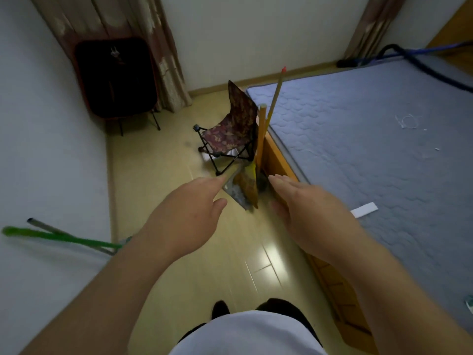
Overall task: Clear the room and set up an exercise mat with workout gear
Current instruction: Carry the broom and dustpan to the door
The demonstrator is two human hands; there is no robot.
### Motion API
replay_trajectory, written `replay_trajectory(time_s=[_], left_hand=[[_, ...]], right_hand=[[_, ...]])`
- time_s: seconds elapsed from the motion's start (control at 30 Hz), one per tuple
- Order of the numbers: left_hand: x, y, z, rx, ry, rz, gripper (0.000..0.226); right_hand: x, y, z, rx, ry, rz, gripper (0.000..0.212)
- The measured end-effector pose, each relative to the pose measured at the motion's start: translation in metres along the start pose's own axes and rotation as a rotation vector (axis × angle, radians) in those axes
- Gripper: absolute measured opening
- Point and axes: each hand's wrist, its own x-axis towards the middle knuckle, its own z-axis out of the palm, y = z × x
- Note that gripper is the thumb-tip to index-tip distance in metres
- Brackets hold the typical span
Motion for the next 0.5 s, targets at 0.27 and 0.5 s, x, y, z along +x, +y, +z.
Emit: replay_trajectory(time_s=[0.27,0.5], left_hand=[[0.2,-0.037,-0.03,0.015,-0.005,0.142,0.053],[0.363,-0.04,-0.048,0.022,-0.072,0.223,0.052]], right_hand=[[0.159,0.042,-0.017,0.044,0.011,0.145,0.052],[0.314,0.103,-0.042,0.13,0.061,0.226,0.05]])
